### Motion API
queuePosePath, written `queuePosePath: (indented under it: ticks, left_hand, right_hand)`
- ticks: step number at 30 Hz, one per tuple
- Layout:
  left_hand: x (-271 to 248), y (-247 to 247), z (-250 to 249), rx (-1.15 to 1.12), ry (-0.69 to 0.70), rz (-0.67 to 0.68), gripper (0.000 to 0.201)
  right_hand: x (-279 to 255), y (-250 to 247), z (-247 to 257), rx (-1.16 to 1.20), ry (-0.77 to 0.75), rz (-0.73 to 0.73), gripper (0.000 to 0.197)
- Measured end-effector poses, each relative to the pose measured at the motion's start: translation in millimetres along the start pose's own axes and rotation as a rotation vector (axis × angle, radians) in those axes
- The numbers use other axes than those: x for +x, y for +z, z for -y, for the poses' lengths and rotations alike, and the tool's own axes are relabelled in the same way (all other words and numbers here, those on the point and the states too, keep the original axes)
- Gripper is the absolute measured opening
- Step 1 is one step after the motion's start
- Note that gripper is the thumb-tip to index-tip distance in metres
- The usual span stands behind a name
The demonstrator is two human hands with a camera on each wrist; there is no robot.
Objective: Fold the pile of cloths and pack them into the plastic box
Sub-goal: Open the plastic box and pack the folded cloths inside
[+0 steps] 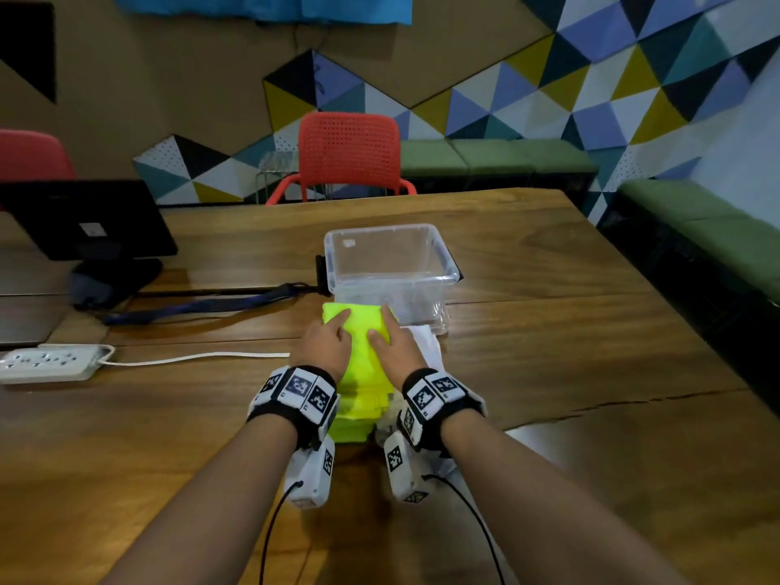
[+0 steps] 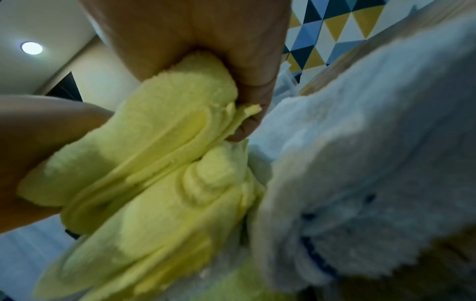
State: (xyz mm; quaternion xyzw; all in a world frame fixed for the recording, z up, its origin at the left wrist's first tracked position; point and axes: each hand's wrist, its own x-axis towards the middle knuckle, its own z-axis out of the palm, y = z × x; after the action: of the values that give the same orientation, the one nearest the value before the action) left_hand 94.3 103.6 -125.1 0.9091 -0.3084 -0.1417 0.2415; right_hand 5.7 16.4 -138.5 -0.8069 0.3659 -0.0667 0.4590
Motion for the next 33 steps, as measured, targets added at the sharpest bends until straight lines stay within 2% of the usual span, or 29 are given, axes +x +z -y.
queuePosePath:
  ticks: [3,8,12,14,16,18,21,23,26,29,33]
  left_hand:
    - [-11,17,18,0.266,-0.018,0.037,0.048]
    - [-15,33,16,0.283,-0.060,0.107,0.049]
    - [-9,20,10,0.316,-0.016,-0.008,0.045]
    - [4,3,5,0.332,0.017,-0.003,0.041]
    - [27,-15,-1,0.303,0.039,0.022,0.038]
    - [50,-34,-7,0.178,0.061,0.021,0.036]
    - [77,-52,-11,0.046,0.022,0.011,0.031]
    - [96,-54,-10,0.070,-0.023,0.080,0.031]
    - [122,-46,-12,0.124,-0.075,0.224,0.041]
    - [139,-29,-13,0.129,-0.134,0.318,0.053]
    - [153,-12,-14,0.058,-0.162,0.287,0.048]
  right_hand:
    - [0,18,-6,-0.238,0.081,0.098,0.058]
    - [1,28,-13,-0.390,0.147,0.104,0.056]
    - [2,16,-7,-0.447,0.117,0.154,0.056]
    - [2,-1,0,-0.481,0.071,0.158,0.056]
    - [9,-26,7,-0.508,-0.003,0.057,0.053]
    - [27,-54,9,-0.499,-0.056,-0.102,0.047]
    - [55,-89,4,-0.474,0.010,-0.239,0.045]
    - [69,-106,-2,-0.482,0.077,-0.276,0.045]
    - [88,-119,-14,-0.482,0.121,-0.312,0.039]
    - [107,-116,-23,-0.339,0.161,-0.257,0.035]
    - [117,-107,-30,-0.225,0.180,-0.264,0.030]
